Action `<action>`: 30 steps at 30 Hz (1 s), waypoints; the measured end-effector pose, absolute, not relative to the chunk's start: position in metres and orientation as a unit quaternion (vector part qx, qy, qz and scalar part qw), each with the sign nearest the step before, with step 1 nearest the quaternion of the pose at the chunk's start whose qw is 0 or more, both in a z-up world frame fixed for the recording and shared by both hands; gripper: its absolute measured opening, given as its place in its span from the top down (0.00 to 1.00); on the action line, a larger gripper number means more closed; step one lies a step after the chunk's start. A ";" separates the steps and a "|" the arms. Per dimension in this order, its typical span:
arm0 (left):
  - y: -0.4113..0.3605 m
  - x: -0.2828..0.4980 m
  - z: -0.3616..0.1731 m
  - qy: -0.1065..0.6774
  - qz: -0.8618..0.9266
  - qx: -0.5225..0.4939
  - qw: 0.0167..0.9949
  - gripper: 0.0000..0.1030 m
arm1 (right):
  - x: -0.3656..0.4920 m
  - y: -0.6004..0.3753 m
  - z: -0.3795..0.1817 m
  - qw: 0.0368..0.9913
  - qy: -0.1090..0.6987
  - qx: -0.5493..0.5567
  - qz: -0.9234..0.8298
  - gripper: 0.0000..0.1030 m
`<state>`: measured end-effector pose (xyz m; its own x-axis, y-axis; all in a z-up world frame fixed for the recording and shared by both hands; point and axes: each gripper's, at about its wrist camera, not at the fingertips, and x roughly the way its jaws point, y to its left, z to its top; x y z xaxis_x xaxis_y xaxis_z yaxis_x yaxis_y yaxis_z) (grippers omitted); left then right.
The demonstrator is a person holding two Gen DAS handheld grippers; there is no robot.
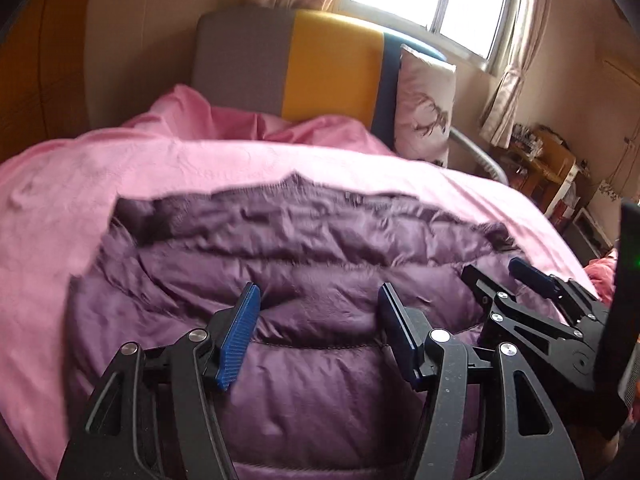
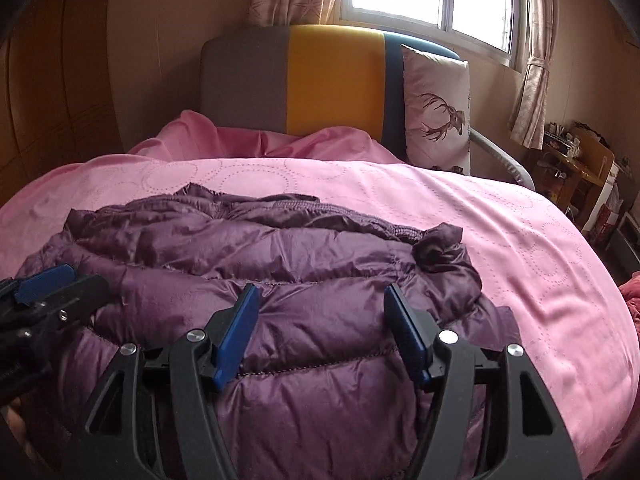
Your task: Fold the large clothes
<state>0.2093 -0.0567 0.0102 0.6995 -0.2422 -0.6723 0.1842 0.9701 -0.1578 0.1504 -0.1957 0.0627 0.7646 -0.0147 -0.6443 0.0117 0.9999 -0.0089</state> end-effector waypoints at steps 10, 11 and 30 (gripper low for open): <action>-0.062 0.217 -0.040 0.374 -0.097 -0.031 0.922 0.42 | 0.161 -0.190 0.022 0.933 0.360 -0.009 -0.015 0.35; -0.062 0.215 -0.041 0.373 -0.096 -0.031 0.922 0.42 | 0.163 -0.190 0.020 0.931 0.365 -0.010 -0.016 0.35; 0.026 0.167 -0.008 0.357 -0.037 -0.067 0.931 0.34 | 0.087 -0.159 0.050 0.940 0.337 -0.032 0.044 0.30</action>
<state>0.1667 0.0256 -0.0080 0.7420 -0.1171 -0.6601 0.0209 0.9882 -0.1518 0.0869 -0.1591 0.0500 0.7690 0.0610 -0.6363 -0.1036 0.9942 -0.0299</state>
